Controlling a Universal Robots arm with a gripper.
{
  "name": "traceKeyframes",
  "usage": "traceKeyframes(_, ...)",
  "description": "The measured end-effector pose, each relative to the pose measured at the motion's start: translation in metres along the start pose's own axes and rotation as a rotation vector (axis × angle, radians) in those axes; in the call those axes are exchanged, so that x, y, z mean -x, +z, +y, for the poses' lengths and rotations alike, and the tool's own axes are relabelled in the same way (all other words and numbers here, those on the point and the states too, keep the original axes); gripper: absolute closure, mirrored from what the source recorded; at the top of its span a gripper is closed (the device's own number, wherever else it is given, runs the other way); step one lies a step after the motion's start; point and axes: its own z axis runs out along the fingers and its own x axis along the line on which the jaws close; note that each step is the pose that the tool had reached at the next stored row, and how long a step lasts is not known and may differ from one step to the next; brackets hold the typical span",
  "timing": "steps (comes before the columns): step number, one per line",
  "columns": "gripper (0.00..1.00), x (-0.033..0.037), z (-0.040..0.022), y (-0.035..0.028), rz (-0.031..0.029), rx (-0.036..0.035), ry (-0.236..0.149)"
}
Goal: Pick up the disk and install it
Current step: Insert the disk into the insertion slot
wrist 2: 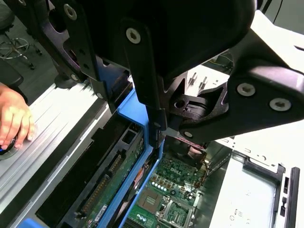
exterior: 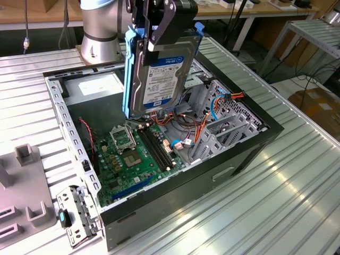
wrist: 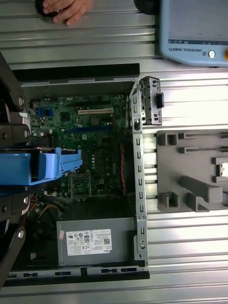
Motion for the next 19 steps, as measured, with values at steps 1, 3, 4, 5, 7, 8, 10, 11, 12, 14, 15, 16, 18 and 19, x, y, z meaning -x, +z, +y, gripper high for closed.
traceKeyframes(1,0.63,-0.0024,-0.0004,0.0000,0.0001,0.0000,0.000)
traceKeyframes(3,0.63,-0.0060,-0.0010,0.0000,0.0001,0.0000,0.000)
traceKeyframes(4,0.63,-0.0074,-0.0013,0.0000,0.0001,0.0000,0.000)
traceKeyframes(5,0.63,-0.0093,-0.0017,0.0001,0.0001,0.0000,0.000)
traceKeyframes(7,0.63,-0.0132,-0.0025,0.0000,0.0002,0.0000,0.000)
traceKeyframes(8,0.63,-0.0148,-0.0029,0.0001,0.0001,0.0000,0.000)
traceKeyframes(10,0.63,-0.0177,-0.0042,0.0000,0.0001,0.0000,0.001)
traceKeyframes(11,0.63,-0.0184,-0.0054,0.0000,0.0002,0.0000,0.001)
traceKeyframes(12,0.63,-0.0192,-0.0075,-0.0001,0.0002,0.0001,0.001)
traceKeyframes(14,0.63,-0.0199,-0.0147,-0.0002,0.0001,0.0003,0.001)
traceKeyframes(15,0.63,-0.0198,-0.0213,-0.0004,0.0002,0.0005,0.001)
traceKeyframes(16,0.63,-0.0194,-0.0309,-0.0005,0.0001,0.0007,0.001)
traceKeyframes(18,0.63,-0.0191,-0.0392,-0.0007,0.0002,0.0009,0.001)
traceKeyframes(19,0.63,-0.0189,-0.0451,-0.0008,0.0001,0.0009,0.001)
